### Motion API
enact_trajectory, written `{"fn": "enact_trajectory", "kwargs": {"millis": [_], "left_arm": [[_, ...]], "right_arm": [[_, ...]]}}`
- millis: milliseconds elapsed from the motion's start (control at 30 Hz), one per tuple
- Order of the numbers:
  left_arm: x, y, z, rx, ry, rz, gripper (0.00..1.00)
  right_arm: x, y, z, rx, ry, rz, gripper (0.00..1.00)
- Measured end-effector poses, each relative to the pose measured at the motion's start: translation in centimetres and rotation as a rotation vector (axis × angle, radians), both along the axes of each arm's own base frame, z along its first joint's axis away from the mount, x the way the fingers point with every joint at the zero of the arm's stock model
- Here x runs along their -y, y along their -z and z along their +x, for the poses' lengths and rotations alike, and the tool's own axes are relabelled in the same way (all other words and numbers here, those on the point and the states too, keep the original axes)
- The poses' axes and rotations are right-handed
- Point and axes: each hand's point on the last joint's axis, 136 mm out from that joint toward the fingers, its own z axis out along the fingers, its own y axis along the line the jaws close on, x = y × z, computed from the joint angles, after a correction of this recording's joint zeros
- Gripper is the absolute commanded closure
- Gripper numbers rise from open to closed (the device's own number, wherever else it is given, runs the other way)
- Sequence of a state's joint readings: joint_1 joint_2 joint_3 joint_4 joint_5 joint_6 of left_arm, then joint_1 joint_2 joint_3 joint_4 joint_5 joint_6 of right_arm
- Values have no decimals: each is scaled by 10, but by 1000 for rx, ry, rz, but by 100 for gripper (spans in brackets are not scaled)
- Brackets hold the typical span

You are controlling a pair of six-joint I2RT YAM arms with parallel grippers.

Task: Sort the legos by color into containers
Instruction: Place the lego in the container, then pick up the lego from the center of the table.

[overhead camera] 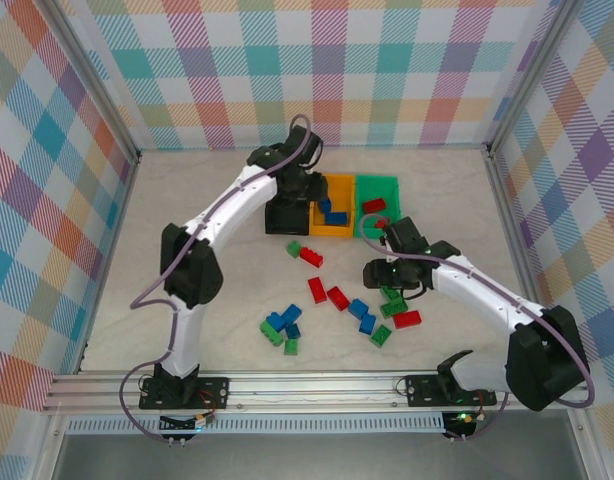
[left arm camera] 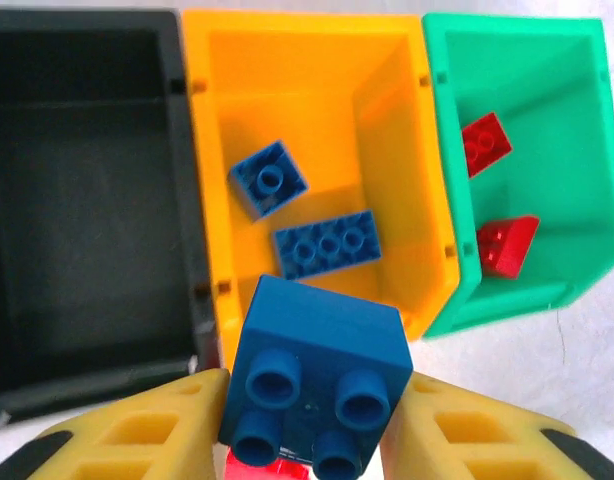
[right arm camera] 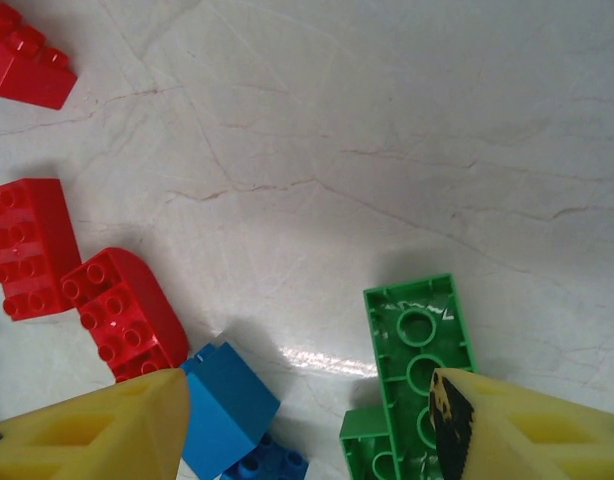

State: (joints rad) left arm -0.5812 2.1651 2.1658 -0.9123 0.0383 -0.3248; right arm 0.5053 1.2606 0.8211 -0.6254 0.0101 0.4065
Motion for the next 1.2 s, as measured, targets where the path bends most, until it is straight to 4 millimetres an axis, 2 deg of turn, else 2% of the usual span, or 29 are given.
{"fn": "enact_trajectory", "kwargs": {"millis": [100,133,333,400,500,633,800,1000,1200], "left_arm": [[12,14,10,-28,8,-11,40],[13,20,9,-43,13,-10,37],[10,34,-8,-97,13,1,34],[1,41,-26,-117,14,13,34],[-20,45,-64,-140,15,25,34],[-52,32,-108,-107,-4,9,33],[-84,26,-148,-64,-32,-11,32],[-114,52,-192,-100,-59,-11,31],[-134,84,-226,-167,-104,-10,32]], "right_arm": [[-1,-1,-6,-2,7,28,35],[-2,-1,-7,-6,10,38,35],[-12,2,-13,-23,-15,70,35],[-18,3,-14,-25,-32,82,35],[-27,12,-17,-53,-62,81,35],[-35,31,-24,-116,-104,42,35],[-41,46,-31,-158,-143,-6,35],[-50,47,-32,-164,-175,-15,34],[-78,44,-22,-150,-235,-22,34]]}}
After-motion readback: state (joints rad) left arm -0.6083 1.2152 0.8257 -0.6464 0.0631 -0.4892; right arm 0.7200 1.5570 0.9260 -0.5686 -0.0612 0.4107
